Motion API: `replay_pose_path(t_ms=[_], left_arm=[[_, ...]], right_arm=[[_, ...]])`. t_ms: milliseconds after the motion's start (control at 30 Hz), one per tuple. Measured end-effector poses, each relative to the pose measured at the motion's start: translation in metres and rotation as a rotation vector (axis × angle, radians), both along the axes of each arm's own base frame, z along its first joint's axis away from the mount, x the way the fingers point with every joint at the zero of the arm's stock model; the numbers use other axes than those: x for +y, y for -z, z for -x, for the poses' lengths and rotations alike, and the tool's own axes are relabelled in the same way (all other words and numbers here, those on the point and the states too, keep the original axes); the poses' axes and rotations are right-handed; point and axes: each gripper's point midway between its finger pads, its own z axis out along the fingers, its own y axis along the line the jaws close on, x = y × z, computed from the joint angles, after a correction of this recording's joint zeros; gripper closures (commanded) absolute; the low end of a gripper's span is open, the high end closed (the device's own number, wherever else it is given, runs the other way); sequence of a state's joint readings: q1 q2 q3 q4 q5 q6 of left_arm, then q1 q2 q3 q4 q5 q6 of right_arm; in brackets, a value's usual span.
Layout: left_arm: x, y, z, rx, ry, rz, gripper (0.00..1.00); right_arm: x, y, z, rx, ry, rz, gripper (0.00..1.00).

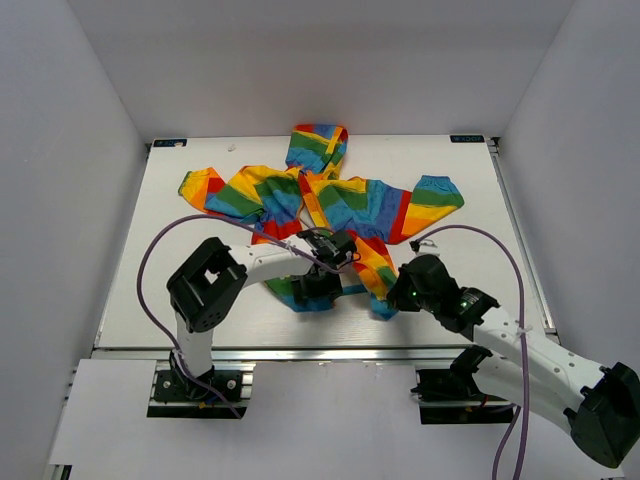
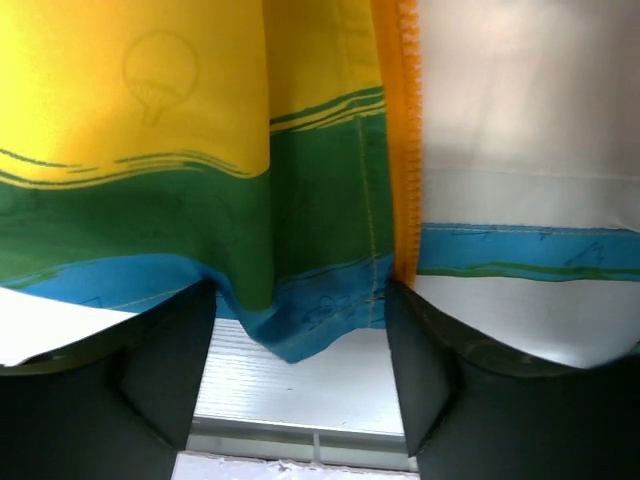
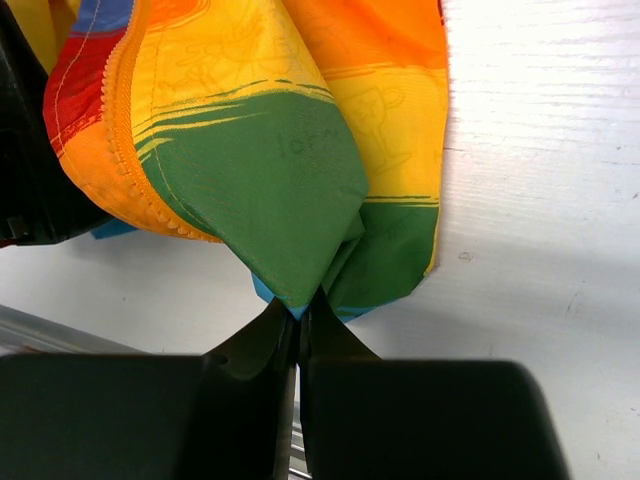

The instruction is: Zip up the jacket

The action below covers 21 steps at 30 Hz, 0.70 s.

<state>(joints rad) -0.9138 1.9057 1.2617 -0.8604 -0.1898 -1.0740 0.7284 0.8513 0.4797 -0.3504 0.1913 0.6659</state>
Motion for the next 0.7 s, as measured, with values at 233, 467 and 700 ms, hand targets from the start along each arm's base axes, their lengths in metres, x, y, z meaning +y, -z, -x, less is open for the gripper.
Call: replay_pose_path(t_ms=[233,467,700], left_arm=[[-0.005,0.002,-0.003,-0.004,0.001,0.001,0.85],[-0.006,0.001,-0.004,-0.019,0.007,0.008,1.0],[0.003,-0.007,-0.002,-0.126,0.091,0.104,1.0]], right_arm=[[-0.005,-0.002,-0.003,-0.018,0.031,0.009,1.0],[-0.006,0.001,-0.003,-0.013,0.034,0.017,1.0],[0.013,-0.005,0.001,-0.047,-0.084,-0.059,1.0]])
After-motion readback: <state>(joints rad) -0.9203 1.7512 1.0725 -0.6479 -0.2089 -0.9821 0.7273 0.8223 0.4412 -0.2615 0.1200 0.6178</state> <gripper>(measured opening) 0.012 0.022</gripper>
